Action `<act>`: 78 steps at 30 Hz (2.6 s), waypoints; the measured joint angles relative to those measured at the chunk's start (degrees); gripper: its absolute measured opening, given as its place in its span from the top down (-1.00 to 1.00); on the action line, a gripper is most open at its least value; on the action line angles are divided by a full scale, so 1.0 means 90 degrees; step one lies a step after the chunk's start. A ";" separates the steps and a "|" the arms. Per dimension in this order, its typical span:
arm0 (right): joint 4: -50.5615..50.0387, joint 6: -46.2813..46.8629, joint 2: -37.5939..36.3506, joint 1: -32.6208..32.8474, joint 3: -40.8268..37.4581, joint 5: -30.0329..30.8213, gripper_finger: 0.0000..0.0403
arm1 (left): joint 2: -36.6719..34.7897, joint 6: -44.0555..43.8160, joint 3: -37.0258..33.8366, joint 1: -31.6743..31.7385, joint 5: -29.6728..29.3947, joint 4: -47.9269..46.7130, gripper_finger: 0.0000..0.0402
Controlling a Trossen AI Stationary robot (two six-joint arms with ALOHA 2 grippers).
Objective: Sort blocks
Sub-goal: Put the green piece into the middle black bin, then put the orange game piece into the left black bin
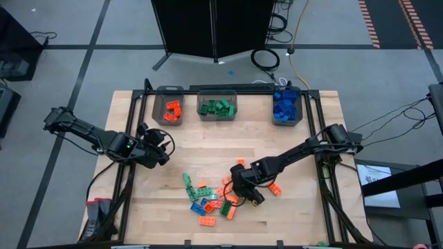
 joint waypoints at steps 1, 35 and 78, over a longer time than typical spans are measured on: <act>0.0009 0.0056 0.0000 -0.0001 -0.0004 -0.0004 -0.14 | 0.0000 0.0002 0.0000 0.0000 0.0002 0.0001 0.20; -0.0401 0.0377 0.0049 -0.3692 0.2930 0.1371 0.41 | 0.0000 -0.0002 0.0000 0.0000 -0.0189 0.0010 0.20; -0.2774 0.0680 0.0415 -0.2849 0.3053 -0.2224 -0.27 | 0.0000 -0.0160 -0.0002 0.0000 -0.0308 -0.0045 0.20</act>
